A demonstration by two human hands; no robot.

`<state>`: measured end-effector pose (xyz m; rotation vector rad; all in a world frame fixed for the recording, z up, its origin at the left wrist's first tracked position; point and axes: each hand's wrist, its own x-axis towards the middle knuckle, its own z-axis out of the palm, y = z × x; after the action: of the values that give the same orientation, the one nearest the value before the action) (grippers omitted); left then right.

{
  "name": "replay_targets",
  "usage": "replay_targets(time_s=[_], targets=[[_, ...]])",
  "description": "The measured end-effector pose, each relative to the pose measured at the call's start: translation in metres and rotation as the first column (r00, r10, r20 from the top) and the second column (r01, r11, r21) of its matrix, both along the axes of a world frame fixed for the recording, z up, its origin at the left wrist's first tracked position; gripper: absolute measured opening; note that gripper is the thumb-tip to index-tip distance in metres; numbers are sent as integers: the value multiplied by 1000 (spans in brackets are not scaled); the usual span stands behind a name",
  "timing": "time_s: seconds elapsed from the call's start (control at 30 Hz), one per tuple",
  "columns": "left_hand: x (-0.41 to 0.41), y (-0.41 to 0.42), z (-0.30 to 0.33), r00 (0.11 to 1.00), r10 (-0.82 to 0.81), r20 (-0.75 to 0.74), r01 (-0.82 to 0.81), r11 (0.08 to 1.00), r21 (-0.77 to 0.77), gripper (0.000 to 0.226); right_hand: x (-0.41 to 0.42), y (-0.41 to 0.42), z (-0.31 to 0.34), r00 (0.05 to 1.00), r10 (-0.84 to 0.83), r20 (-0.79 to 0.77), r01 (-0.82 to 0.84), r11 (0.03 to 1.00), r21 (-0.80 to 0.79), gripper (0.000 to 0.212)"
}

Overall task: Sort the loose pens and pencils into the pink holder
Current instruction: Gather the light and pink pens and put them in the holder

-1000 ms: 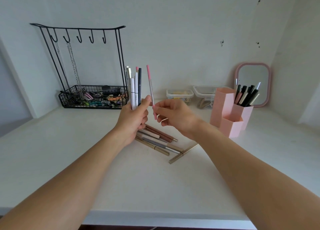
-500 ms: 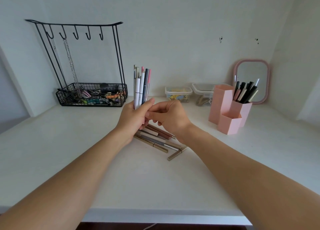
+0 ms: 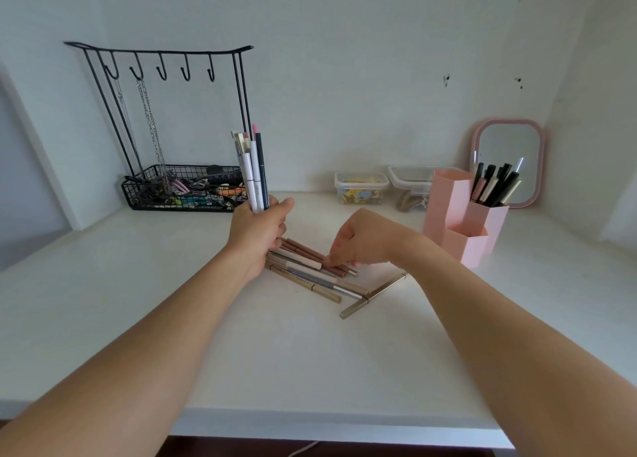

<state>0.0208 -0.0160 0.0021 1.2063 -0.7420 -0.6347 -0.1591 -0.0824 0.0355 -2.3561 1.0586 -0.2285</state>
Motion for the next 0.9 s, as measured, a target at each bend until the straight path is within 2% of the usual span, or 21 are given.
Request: replay_targets(time_s=[0.17, 0.3, 0.4, 0.5, 0.57, 0.73, 0.9], targets=[[0, 1, 1, 1000, 13, -8, -13, 999, 35, 25, 2, 1, -1, 1000, 0, -22, 0, 1000, 25, 41], [-5, 2, 3, 1000, 10, 13, -11, 998, 65, 30, 1, -3, -2, 1000, 6, 18, -8, 998, 58, 36], [-6, 4, 4, 1000, -5, 31, 3, 998, 64, 35, -1, -8, 0, 970, -30, 240, -10, 987, 163, 25], [-7, 6, 4, 995, -76, 61, 73, 996, 61, 37, 5, -7, 0, 826, -80, 558, -104, 952, 290, 16], [-10, 7, 5, 984, -158, 76, 155, 987, 50, 35, 11, -2, -2, 744, -80, 664, -161, 942, 294, 14], [-15, 7, 5, 968, -245, 61, 240, 967, 91, 47, 20, 7, -7, 686, -75, 724, -146, 960, 237, 6], [-16, 7, 4, 957, -270, 109, 263, 961, 82, 42, 23, 10, -14, 663, -69, 745, -54, 989, 139, 7]])
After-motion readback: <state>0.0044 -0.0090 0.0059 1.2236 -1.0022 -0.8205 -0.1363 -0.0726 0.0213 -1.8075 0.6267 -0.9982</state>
